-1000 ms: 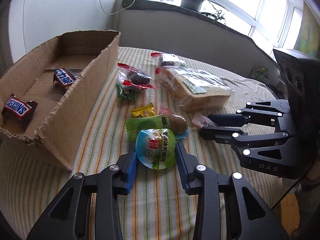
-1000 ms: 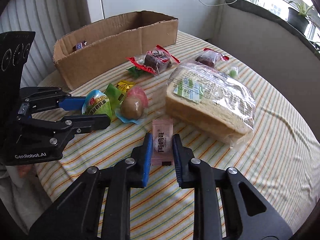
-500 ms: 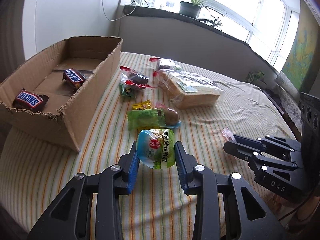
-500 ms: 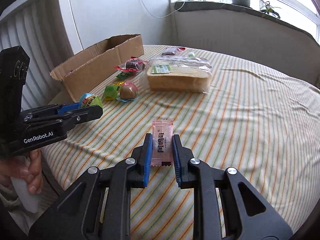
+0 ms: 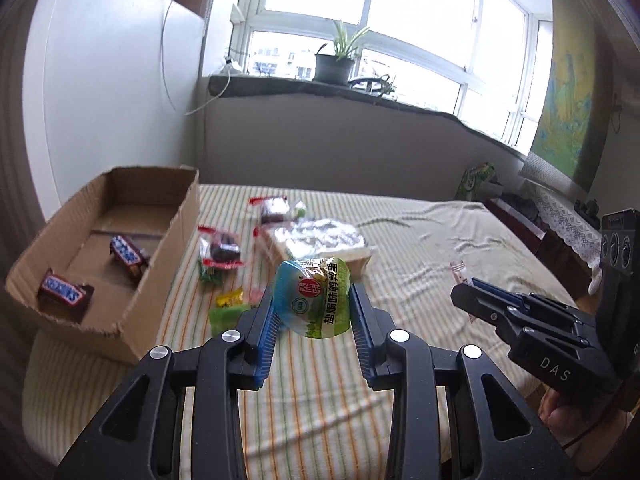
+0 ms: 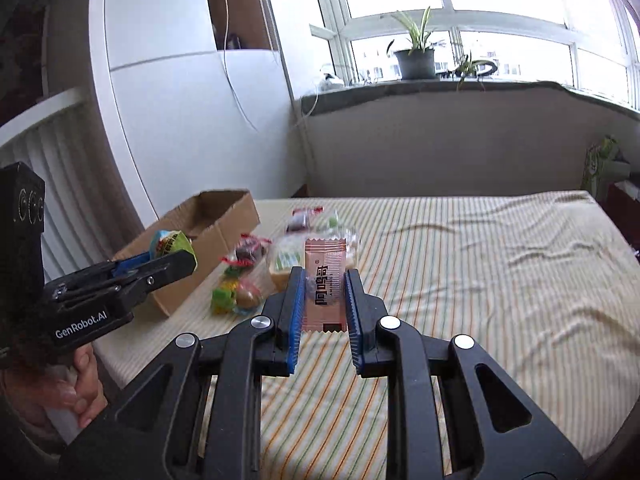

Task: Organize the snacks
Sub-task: 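Carry both candies into the cardboard box and open both tools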

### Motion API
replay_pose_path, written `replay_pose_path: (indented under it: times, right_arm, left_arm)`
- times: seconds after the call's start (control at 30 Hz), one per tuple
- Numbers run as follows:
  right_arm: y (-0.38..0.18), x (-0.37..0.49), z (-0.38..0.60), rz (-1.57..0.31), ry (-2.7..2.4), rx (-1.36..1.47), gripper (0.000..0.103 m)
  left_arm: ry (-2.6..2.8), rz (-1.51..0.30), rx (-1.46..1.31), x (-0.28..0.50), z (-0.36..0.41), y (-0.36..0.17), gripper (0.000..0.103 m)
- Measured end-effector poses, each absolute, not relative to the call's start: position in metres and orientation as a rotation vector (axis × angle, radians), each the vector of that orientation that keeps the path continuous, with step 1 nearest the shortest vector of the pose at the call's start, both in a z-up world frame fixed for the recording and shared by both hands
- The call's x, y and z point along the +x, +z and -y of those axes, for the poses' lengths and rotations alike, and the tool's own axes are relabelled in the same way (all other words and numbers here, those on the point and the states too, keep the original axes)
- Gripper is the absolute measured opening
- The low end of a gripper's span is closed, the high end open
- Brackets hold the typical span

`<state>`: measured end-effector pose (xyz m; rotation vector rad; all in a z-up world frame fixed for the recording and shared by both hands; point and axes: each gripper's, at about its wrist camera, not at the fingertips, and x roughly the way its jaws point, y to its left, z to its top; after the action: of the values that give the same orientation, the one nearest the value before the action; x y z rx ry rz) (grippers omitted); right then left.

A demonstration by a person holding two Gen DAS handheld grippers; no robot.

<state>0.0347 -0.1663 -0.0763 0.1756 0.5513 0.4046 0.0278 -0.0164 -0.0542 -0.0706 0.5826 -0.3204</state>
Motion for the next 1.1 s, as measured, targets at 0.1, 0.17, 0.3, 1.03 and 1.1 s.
replay_pose_path:
  times: [0.1, 0.17, 0.3, 1.03, 1.1]
  right_arm:
    - [-0.05, 0.03, 0.171, -0.497, 0.385, 0.17, 0.02]
    - [-0.038, 0.027, 0.173, -0.478, 0.374, 0.163, 0.02]
    - [-0.028, 0.023, 0.17, -0.47, 0.358, 0.146, 0.02]
    - [-0.045, 0.095, -0.013, -0.599, 0.647, 0.036, 0.02]
    - [-0.047, 0.1, -0.03, -0.604, 0.684, 0.031, 0.021]
  left_arm:
    - [-0.341, -0.521, -0.07, 0.021, 0.021, -0.029, 0.033]
    - [-0.353, -0.495, -0.072, 0.017, 0.022, -0.018, 0.033]
    - [-0.364, -0.475, -0.083, 0.014, 0.019, -0.011, 0.033]
    - [-0.113, -0.493, -0.191, 0.052, -0.123, -0.044, 0.033]
    - [-0.073, -0.499, -0.201, 0.056, -0.14, -0.047, 0.033]
